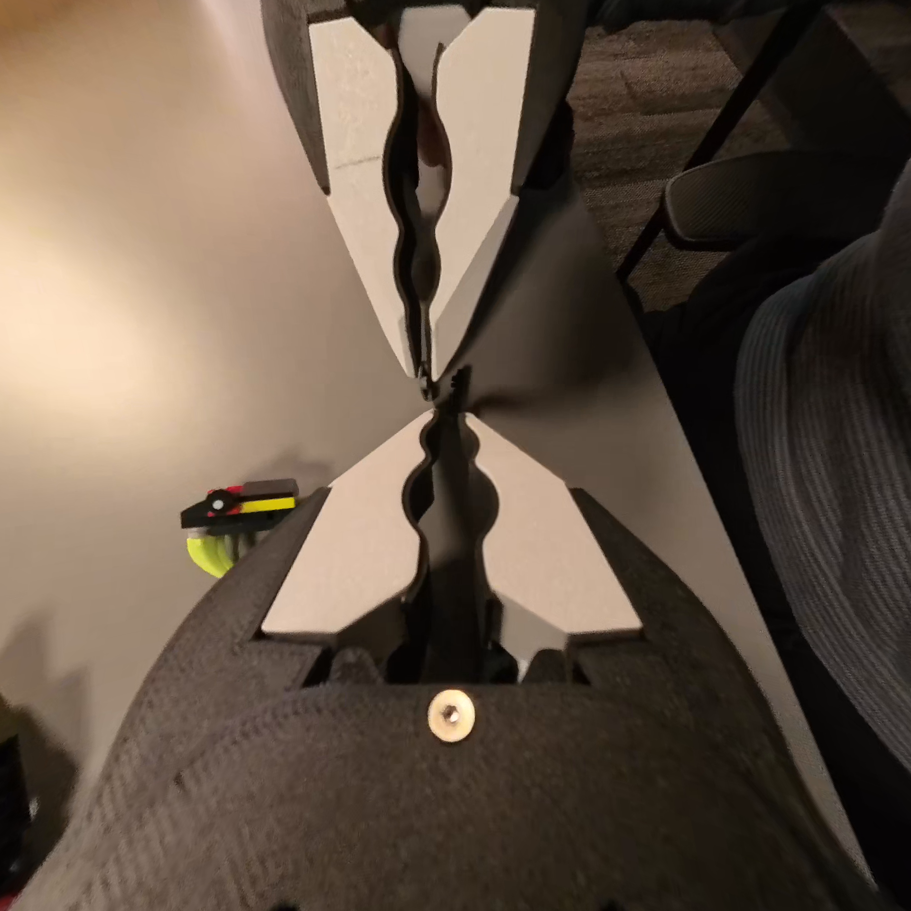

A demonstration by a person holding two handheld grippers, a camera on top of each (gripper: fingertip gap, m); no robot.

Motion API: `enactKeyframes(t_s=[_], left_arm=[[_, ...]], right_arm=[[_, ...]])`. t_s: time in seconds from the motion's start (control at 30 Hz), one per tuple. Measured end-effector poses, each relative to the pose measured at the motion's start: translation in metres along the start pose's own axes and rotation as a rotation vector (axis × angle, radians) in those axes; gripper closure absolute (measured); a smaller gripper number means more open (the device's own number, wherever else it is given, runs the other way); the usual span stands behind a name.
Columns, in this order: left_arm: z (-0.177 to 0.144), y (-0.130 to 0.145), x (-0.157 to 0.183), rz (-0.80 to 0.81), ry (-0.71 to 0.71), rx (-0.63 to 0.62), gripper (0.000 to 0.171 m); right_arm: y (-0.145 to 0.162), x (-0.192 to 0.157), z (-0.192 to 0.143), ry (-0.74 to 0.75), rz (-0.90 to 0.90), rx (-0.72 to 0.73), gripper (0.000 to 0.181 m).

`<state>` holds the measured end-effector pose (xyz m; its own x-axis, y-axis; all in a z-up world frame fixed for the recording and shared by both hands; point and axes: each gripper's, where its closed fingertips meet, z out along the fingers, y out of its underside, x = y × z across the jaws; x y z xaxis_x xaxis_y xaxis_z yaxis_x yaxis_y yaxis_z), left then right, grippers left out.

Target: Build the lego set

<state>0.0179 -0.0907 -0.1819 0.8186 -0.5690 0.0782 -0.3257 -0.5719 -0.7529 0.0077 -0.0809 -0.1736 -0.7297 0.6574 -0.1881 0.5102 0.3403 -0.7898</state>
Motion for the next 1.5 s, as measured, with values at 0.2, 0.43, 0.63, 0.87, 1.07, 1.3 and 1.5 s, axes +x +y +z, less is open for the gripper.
enactKeyframes(t_s=[0.2, 0.43, 0.63, 0.87, 1.07, 1.3, 1.5], left_arm=[[0.000, 0.000, 0.000, 0.005, -0.005, -0.001, 0.167], [0.000, 0.000, 0.000, 0.003, -0.005, -0.001, 0.167], [0.001, 0.000, -0.001, 0.005, -0.034, 0.000, 0.167], [0.001, 0.000, -0.001, 0.008, -0.042, 0.001, 0.167], [0.001, 0.000, -0.001, 0.010, -0.044, 0.001, 0.167], [0.001, 0.000, -0.001, 0.007, -0.042, 0.001, 0.167], [0.001, 0.000, -0.001, 0.005, -0.040, 0.001, 0.167]], right_arm=[[0.004, -0.003, 0.002, 0.005, -0.002, -0.025, 0.179], [0.006, 0.004, -0.004, 0.053, -0.003, -0.166, 0.179], [0.010, 0.001, -0.006, 0.090, -0.030, -0.398, 0.179], [0.009, 0.001, -0.003, 0.089, -0.028, -0.421, 0.178], [0.010, 0.000, -0.002, 0.080, -0.015, -0.416, 0.177], [0.004, -0.001, -0.003, 0.063, -0.027, -0.392, 0.179], [0.005, -0.003, -0.004, 0.074, -0.089, -0.418, 0.180]])
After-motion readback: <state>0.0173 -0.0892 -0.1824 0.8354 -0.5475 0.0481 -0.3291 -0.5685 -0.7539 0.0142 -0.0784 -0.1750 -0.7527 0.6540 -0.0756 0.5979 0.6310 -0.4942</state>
